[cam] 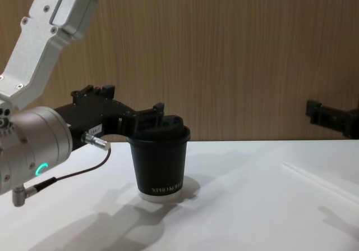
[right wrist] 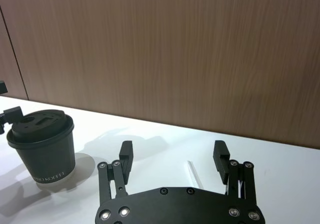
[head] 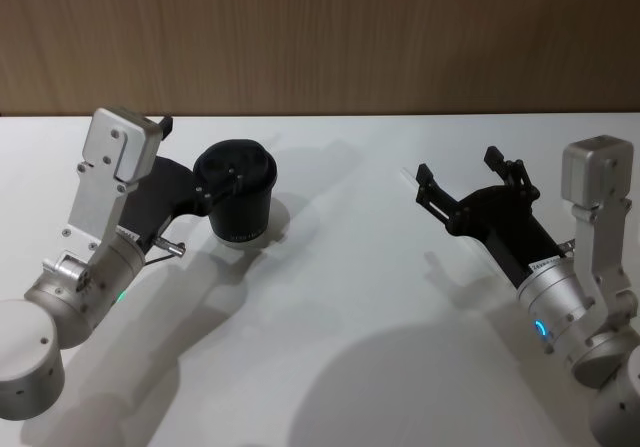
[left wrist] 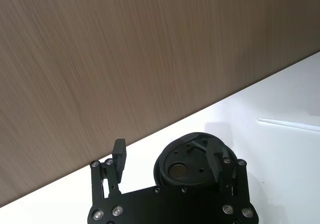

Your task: Pick up the straw with one hand, pass it to the other hand, and insert it into the cup.

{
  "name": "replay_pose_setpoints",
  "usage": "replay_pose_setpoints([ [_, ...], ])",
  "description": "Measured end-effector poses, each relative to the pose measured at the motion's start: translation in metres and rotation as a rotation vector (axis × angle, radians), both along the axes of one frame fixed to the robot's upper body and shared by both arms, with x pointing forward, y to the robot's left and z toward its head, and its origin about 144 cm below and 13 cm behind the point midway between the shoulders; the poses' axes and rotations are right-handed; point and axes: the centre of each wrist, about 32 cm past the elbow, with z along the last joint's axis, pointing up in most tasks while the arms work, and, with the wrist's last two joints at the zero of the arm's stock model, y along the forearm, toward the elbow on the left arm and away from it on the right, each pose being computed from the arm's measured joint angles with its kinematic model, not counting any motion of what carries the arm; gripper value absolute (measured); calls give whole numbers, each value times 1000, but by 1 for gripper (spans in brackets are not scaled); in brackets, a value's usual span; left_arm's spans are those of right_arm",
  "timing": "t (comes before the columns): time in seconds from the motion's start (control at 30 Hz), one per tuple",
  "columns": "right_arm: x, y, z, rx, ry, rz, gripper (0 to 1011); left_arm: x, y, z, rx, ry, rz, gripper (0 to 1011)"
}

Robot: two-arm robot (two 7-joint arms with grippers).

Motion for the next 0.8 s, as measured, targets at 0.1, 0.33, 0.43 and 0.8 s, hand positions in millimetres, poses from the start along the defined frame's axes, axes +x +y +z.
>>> replay_pose_setpoints([
  [0.1,0,0,0,0,0,0,1001,0,0,0,0,0,0,1003],
  [0.33,0,0,0,0,0,0,1001,0,0,0,0,0,0,1003],
  [0.43,0,0,0,0,0,0,1001,0,0,0,0,0,0,1003],
  [0.8,4,-3,1,-4,9,8,1001,0,0,0,0,0,0,1003],
])
